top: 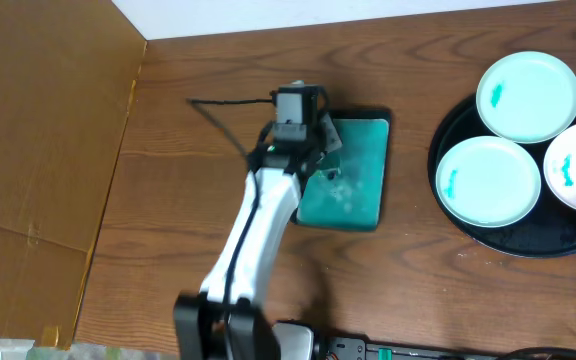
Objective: Clean dirty plates on tray and stack at the side
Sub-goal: 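Grasp the green-and-yellow sponge with the left gripper and lift it, then carry the sponge with the left gripper onto the mint-green plate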
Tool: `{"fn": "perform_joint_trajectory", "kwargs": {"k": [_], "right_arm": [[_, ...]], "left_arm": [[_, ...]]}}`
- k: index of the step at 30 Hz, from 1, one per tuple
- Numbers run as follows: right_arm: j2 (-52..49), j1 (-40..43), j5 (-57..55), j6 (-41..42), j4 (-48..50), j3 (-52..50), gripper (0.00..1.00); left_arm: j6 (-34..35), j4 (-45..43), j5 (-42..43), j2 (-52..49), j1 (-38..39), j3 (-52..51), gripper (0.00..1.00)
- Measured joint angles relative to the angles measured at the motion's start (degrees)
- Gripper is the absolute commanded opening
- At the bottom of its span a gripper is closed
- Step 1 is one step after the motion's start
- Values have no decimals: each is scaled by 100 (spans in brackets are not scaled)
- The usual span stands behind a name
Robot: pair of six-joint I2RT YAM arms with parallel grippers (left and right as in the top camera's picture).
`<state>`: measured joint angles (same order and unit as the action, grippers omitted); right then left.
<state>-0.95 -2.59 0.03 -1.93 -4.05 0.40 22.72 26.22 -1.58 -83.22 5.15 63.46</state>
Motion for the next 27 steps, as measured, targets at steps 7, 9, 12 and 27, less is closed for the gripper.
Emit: {"fn": "perform_joint_trajectory", "kwargs": {"k": [7, 9, 12, 27], "right_arm": [[-2, 0, -2, 0, 0, 0, 99], [0, 0, -2, 0, 0, 0, 99], [-2, 0, -2, 0, 0, 0, 99], [-2, 0, -2, 0, 0, 0, 99]], "left_arm": [[20, 39, 343, 83, 0, -4, 7], [136, -90, 396, -258, 0, -79, 7], [146, -225, 433, -977, 0, -216, 7], [83, 1078, 568, 684, -13, 699, 7]]}}
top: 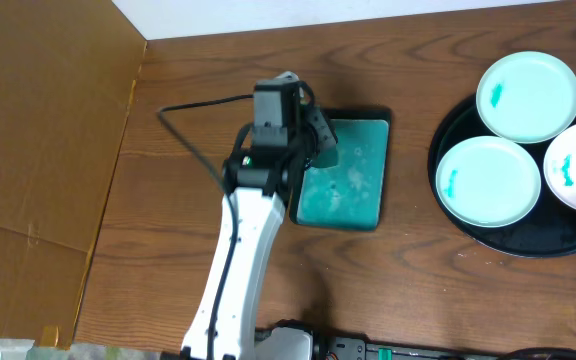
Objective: Clean dirty plates on tray and stack at the side
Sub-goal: 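Carry the sponge with the left gripper onto the mint-green plate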
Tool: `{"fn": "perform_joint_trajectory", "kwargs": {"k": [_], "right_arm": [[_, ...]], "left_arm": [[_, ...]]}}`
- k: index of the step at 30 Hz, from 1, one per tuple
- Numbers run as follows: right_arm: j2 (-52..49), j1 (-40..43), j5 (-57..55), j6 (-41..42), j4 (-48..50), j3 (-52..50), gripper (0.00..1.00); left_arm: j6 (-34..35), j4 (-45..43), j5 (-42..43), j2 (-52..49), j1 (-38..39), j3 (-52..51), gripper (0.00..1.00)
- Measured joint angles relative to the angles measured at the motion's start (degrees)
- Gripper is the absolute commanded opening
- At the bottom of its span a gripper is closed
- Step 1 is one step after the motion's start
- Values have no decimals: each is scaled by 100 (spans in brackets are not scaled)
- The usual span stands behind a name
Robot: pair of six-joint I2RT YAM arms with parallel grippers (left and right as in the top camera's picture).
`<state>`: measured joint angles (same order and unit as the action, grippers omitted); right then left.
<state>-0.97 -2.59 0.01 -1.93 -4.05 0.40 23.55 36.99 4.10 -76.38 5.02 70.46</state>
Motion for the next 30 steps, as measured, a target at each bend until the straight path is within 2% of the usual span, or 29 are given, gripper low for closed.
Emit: {"fn": "perform_joint_trajectory", "kwargs": {"k": [3, 7, 10, 12, 18, 23, 28, 30], "right_arm": [[0, 0, 0, 0, 0, 0, 99], [0, 0, 2, 0, -2, 0, 99], [0, 0, 2, 0, -2, 0, 99], [0, 0, 2, 0, 0, 0, 99], [0, 0, -20, -4, 59, 0, 99], [-7, 0, 337, 289, 802, -4, 99], [0, 0, 1010, 1051, 2656, 39, 99], [-2, 0, 1143, 1241, 2702, 223, 99]], "left_arm": [[2, -323, -37, -2, 114, -201, 7], [4, -885, -81, -929, 232, -817, 7], [4, -721, -76, -1814, 245, -1049, 7], [0, -498, -11, -1950, 243, -1051, 7], [28, 236, 129, -999, 245, -391, 7], [380, 308, 472, 162, 433, -120, 7], [629, 17, 658, 85, 1178, -120, 7], [774, -295, 680, -153, 1541, -122, 7]]}}
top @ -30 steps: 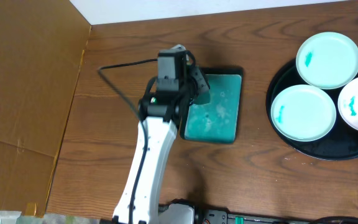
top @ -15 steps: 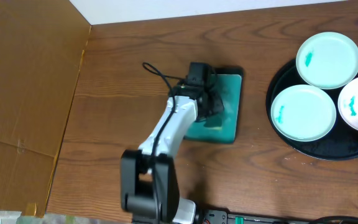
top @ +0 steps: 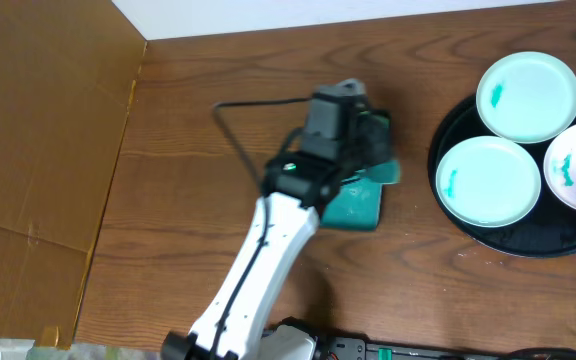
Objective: Clean dirty plates on tray and stack at the side
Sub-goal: 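Carry the sponge with the left gripper onto the mint-green plate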
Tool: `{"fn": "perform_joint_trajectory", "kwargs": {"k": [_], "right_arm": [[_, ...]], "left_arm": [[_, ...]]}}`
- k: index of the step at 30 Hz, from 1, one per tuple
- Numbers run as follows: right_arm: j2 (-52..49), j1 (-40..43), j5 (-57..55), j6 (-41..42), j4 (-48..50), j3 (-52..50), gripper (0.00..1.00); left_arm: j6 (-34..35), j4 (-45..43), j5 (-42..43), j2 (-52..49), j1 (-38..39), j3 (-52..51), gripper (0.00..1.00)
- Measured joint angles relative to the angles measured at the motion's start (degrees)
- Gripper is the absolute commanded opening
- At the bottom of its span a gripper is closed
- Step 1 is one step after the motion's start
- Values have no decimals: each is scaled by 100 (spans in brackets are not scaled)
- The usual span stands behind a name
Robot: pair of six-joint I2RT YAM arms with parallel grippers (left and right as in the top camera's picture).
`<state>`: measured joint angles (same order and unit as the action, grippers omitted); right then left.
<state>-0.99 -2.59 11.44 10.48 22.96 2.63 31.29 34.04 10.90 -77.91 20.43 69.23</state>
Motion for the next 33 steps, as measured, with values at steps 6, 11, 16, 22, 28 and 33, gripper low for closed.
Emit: {"fn": "perform_joint_trajectory", "kwargs": {"k": [6, 11, 16, 22, 28, 33], "right_arm": [[-994, 2, 225, -295, -2955, 2232, 99], [-3126, 0, 302, -1067, -5543, 4828, 99], [-4767, 0, 520, -1381, -6782, 6380, 99], [-5654, 0, 1475, -1495, -6881, 6778, 99], [-5869, 0, 1718, -1373, -6787, 6782, 99], [-6120, 0, 1298, -903, -7075, 6981, 99]], "left_arm": [[717, -1121, -68, -1169, 920, -4, 7], [994, -2181, -57, -2264, 1515, -11, 8], [1392, -2868, -52, -3126, 1847, -15, 40], [1554, -2981, -55, -3550, 1919, -22, 80], [1497, -2677, -52, -3338, 1735, -22, 81], [1495, -2000, -52, -2575, 1228, -22, 81]]}}
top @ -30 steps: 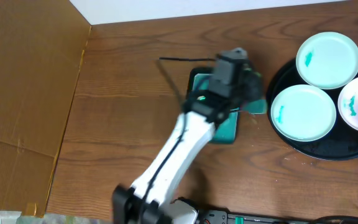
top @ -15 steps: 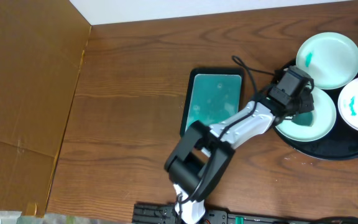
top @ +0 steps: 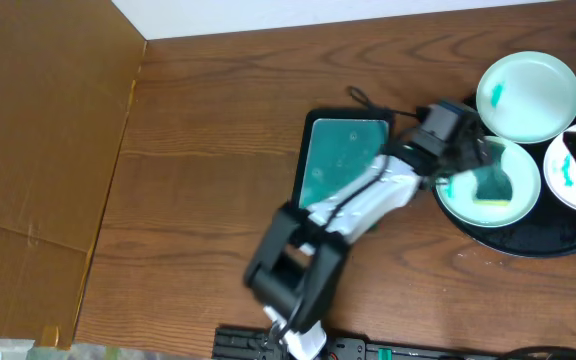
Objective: Clean dirty plates on tray and stack at the side
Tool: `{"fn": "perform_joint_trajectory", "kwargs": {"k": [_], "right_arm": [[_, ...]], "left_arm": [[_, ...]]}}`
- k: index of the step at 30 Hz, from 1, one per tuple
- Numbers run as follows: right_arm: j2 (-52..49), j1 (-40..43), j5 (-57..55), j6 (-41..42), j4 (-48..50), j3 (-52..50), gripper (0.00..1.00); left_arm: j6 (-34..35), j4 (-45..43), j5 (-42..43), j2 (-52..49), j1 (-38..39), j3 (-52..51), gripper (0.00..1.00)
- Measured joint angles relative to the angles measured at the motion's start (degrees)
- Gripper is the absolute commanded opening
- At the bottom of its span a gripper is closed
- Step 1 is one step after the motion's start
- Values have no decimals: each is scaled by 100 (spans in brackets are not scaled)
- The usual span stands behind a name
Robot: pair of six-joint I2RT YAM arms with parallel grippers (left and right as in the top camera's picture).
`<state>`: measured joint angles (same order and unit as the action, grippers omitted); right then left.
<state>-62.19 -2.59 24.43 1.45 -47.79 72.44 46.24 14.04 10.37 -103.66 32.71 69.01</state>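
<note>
Three plates lie on a round black tray (top: 528, 243): a teal one (top: 530, 95) at the back, a teal one (top: 465, 203) at the front left, and a white one (top: 564, 182) at the right, each with a teal smear. My left gripper (top: 476, 165) reaches in from the left, shut on a green sponge (top: 490, 186) that rests on the front-left plate. A dark shape over the white plate is my right gripper; its jaws are not clear.
A black-rimmed rectangular dish with a wet green surface (top: 343, 165) lies mid-table, partly under my left arm. A brown cardboard sheet (top: 38, 150) covers the left side. A white wall edge runs along the back.
My left gripper has moved right with the sponge, from the green dish's right edge to the front-left plate. My right gripper has come up from the front right edge to over the white plate.
My left gripper was down on the green dish's left part, then still there a little further left. Later it was at the dish's right edge with a green sponge in it. Now the sponge rests on the front-left plate, and my right gripper is over the white plate.
</note>
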Motion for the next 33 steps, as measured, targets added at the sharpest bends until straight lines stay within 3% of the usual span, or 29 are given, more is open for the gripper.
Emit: {"fn": "perform_joint_trajectory", "kwargs": {"k": [3, 8, 9, 12, 16, 19, 33], "right_arm": [[-525, 0, -133, 166, -619, 437, 99], [-1875, 0, 127, -225, -1582, 1375, 99], [-2076, 0, 293, -378, -1593, 1467, 93], [-2588, -11, 885, -824, -1204, 1552, 48], [-3058, -48, 1012, -933, -909, 1563, 51], [-3499, -98, 645, -846, -879, 1563, 60], [-5235, -516, -133, -828, -835, 1563, 59]], "left_arm": [[4, 457, -7, 575, -378, 0, 75], [-155, 1163, -44, 1250, -863, 2, 75], [-214, 1228, -52, 1285, -909, 2, 75], [-345, 1545, -133, 1290, -1012, 0, 75], [-435, 1799, -170, 1290, -1045, 0, 75], [-452, 1856, -173, 1290, -1045, 0, 75], [-472, 1880, -173, 1290, -1045, 0, 75]]}}
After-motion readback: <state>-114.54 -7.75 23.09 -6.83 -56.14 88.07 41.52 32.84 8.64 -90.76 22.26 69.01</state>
